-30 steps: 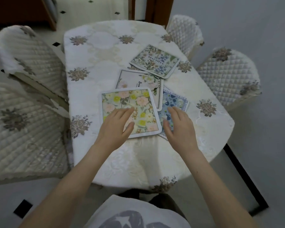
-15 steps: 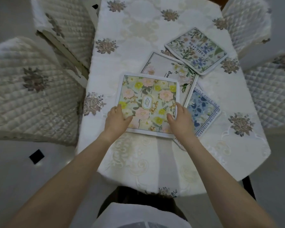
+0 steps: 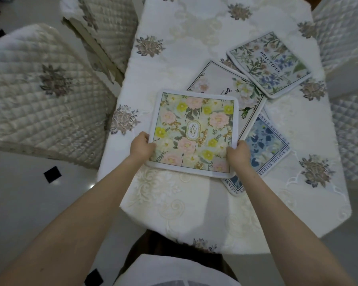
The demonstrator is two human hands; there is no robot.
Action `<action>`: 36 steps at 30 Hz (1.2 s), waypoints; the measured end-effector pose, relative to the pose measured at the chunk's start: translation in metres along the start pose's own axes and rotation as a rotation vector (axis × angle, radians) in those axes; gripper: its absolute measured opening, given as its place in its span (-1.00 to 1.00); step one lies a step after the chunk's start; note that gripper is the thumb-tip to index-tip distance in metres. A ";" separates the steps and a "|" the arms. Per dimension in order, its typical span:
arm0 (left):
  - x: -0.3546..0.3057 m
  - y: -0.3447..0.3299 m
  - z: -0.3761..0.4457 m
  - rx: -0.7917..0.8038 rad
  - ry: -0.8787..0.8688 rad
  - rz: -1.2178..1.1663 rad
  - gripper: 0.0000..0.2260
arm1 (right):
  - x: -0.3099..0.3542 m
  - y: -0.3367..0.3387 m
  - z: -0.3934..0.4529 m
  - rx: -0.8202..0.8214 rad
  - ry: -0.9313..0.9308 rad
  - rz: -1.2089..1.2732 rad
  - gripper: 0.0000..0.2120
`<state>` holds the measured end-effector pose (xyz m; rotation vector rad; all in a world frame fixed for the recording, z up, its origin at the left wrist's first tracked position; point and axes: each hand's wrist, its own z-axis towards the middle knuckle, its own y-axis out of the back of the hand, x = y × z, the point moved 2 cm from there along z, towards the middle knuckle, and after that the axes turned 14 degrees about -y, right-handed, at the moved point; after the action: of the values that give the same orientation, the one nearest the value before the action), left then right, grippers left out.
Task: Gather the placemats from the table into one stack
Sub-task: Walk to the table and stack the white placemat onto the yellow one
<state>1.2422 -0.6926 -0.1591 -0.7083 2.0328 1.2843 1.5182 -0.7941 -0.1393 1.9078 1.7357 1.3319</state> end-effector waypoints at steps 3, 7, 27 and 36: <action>0.008 0.000 -0.010 -0.026 -0.021 -0.003 -0.85 | -0.004 0.000 -0.005 0.039 0.028 -0.004 -0.76; 0.024 0.004 -0.030 -0.041 -0.001 0.012 -0.86 | -0.015 -0.005 -0.019 0.097 0.098 -0.061 -0.75; 0.059 0.003 -0.104 -0.133 -0.159 0.303 -0.73 | -0.075 -0.021 -0.059 0.062 0.211 -0.512 -0.73; 0.015 -0.010 -0.076 0.002 -0.390 0.427 -0.73 | -0.061 -0.002 -0.048 0.007 0.304 -0.668 -0.72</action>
<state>1.2226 -0.7679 -0.1508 -0.0030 1.9095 1.5139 1.4892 -0.8660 -0.1413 0.9894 2.2354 1.3683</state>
